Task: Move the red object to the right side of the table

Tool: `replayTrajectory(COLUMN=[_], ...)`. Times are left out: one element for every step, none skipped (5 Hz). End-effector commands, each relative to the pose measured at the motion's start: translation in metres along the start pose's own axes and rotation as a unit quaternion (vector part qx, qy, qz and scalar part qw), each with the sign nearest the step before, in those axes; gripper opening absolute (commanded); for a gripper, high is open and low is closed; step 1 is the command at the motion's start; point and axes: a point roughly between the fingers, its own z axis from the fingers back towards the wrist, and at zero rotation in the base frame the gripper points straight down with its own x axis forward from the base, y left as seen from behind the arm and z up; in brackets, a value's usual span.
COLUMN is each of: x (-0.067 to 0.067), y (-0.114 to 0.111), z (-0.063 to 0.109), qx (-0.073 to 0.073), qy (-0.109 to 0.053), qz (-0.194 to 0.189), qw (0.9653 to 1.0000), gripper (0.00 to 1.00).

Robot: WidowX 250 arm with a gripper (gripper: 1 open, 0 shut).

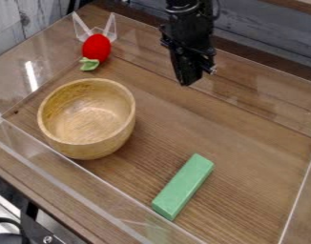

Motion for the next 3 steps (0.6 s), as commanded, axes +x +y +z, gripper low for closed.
replayTrajectory(x=[0.011, 0.012, 0.013], y=[0.018, 0.028, 0.039], z=[0.011, 0.014, 0.016], qx=[0.016, 0.014, 0.01], qy=[-0.025, -0.02, -0.014], qz=[0.008, -0.014, -0.036], qw=[0.9995, 0.9996, 0.9992], gripper=[1.0, 1.0, 1.0])
